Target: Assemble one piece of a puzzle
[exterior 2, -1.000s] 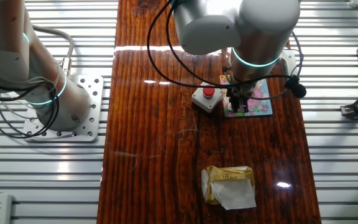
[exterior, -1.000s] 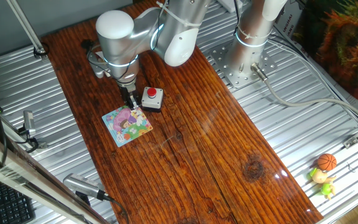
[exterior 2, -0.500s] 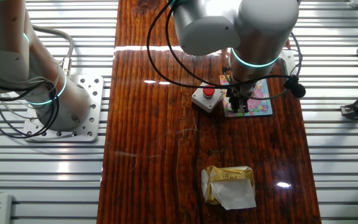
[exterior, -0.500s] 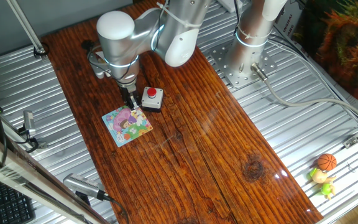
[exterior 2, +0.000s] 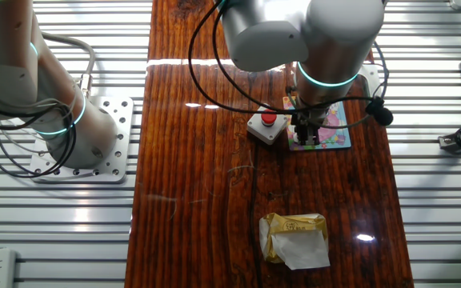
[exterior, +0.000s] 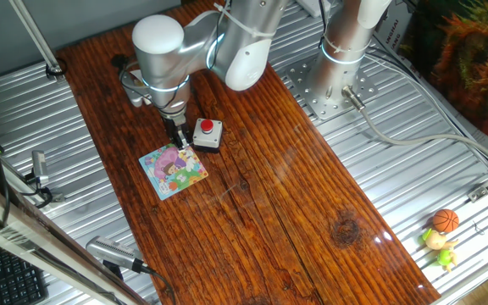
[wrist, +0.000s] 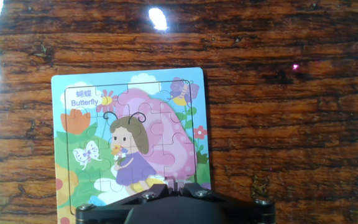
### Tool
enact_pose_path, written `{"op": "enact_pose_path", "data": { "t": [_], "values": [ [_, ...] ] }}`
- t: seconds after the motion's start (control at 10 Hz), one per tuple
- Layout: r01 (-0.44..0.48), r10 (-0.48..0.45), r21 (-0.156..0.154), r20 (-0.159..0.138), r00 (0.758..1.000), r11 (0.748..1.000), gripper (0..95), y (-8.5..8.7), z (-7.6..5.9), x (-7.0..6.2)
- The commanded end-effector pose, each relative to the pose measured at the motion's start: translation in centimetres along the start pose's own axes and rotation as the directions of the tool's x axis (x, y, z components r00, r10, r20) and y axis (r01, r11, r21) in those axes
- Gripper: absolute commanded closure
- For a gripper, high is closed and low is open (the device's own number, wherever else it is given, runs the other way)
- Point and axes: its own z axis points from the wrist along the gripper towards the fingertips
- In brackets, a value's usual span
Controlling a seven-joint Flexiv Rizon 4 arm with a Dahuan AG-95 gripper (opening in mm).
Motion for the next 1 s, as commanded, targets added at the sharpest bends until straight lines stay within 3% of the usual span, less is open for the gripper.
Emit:
{"op": "enact_pose_path", "data": {
  "t": [0.1, 0.4, 0.8, 1.0],
  "values": [
    [-0.001, 0.001, 0.005, 0.002, 1.0, 1.0, 95.0, -0.08, 0.28, 0.11],
    [-0.003, 0.003, -0.002, 0.023, 1.0, 1.0, 95.0, -0.21, 0.94, 0.32],
    [0.0, 0.0, 0.02, 0.008, 1.0, 1.0, 95.0, -0.24, 0.93, 0.35],
    [-0.004, 0.004, 0.0, 0.008, 1.0, 1.0, 95.0, -0.27, 0.87, 0.34]
  ]
}}
